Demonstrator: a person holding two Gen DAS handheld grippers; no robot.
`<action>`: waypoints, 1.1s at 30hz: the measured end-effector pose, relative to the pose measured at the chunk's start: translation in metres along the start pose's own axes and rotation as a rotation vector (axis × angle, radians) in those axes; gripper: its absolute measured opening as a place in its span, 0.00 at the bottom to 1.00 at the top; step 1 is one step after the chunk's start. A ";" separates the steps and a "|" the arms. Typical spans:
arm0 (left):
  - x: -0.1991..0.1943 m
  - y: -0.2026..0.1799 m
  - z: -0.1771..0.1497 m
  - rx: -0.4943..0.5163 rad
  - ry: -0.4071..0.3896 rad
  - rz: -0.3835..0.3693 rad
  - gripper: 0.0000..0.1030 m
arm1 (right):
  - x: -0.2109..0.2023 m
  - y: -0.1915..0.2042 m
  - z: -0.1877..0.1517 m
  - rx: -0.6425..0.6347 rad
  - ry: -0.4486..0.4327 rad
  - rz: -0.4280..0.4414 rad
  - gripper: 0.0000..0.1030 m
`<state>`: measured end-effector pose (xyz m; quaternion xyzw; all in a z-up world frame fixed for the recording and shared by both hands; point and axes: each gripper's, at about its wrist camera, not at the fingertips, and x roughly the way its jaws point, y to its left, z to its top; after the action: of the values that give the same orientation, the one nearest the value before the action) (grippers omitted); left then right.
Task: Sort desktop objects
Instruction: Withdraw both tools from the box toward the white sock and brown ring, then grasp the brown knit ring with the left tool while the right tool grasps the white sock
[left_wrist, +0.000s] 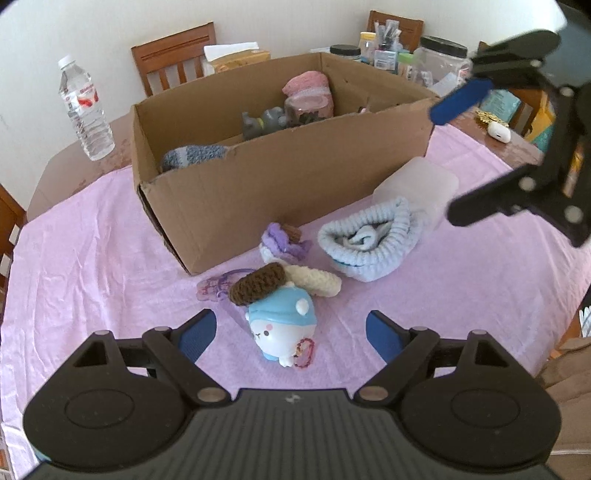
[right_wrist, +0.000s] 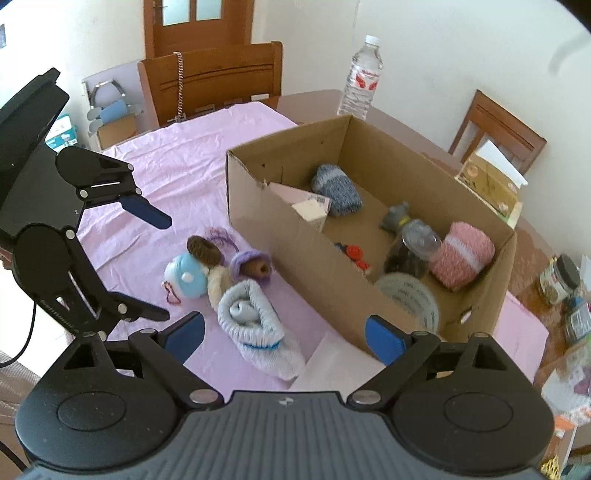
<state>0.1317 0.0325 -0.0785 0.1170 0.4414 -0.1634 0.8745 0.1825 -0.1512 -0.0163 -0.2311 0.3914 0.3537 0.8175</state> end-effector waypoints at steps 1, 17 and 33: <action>0.001 0.001 0.000 -0.010 -0.003 -0.001 0.85 | 0.000 0.001 -0.003 0.010 0.000 -0.004 0.93; 0.009 0.037 0.018 -0.190 -0.054 -0.011 0.59 | -0.002 -0.003 -0.017 0.059 0.017 0.008 0.93; 0.018 0.050 0.009 -0.310 -0.036 -0.110 0.41 | 0.010 -0.003 -0.011 0.011 0.027 0.047 0.93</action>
<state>0.1680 0.0723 -0.0853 -0.0468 0.4514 -0.1432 0.8795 0.1838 -0.1568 -0.0305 -0.2220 0.4096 0.3675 0.8050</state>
